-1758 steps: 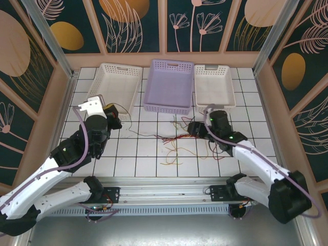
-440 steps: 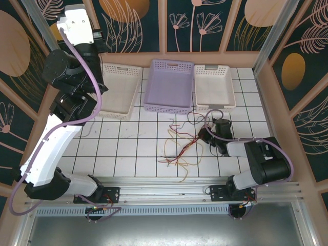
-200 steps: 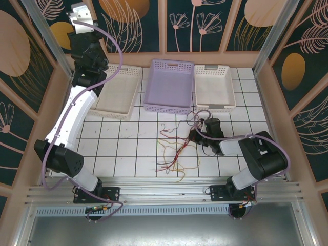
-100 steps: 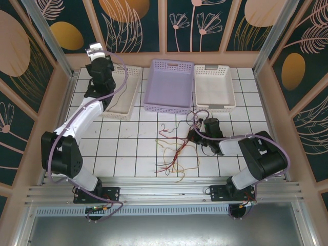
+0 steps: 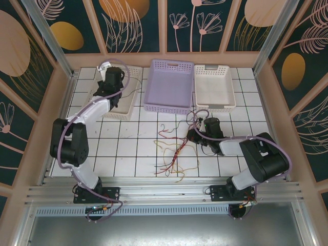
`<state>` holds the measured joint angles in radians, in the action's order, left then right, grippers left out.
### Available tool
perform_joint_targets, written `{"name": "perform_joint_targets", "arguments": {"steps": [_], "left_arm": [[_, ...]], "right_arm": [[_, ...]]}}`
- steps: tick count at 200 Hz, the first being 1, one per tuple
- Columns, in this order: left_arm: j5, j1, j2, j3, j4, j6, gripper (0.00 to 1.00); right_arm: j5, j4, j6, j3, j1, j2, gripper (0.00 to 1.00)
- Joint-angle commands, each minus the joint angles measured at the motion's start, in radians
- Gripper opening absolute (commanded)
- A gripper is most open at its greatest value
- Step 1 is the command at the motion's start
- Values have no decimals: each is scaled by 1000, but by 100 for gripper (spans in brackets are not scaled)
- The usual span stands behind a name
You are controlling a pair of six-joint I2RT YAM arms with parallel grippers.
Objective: Untangle the cables
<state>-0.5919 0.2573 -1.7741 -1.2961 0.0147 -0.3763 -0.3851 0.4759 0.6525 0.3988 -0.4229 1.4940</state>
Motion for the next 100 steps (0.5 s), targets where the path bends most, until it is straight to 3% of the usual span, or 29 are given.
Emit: {"name": "perform_joint_targets", "arguments": {"steps": [1,64,100], "left_arm": [[29,-31,-44,-74,-115,-99,3],[78,-98,-184,-135,-218,-193,5],[60,-106,-198,-149,-254,-214,14]], "right_arm": [[-23,31,-14,-1,-13,-33,0],[-30,38,-10,-5,-28,-37,0],[-32,33,-13,3,-40,-32,0]]}}
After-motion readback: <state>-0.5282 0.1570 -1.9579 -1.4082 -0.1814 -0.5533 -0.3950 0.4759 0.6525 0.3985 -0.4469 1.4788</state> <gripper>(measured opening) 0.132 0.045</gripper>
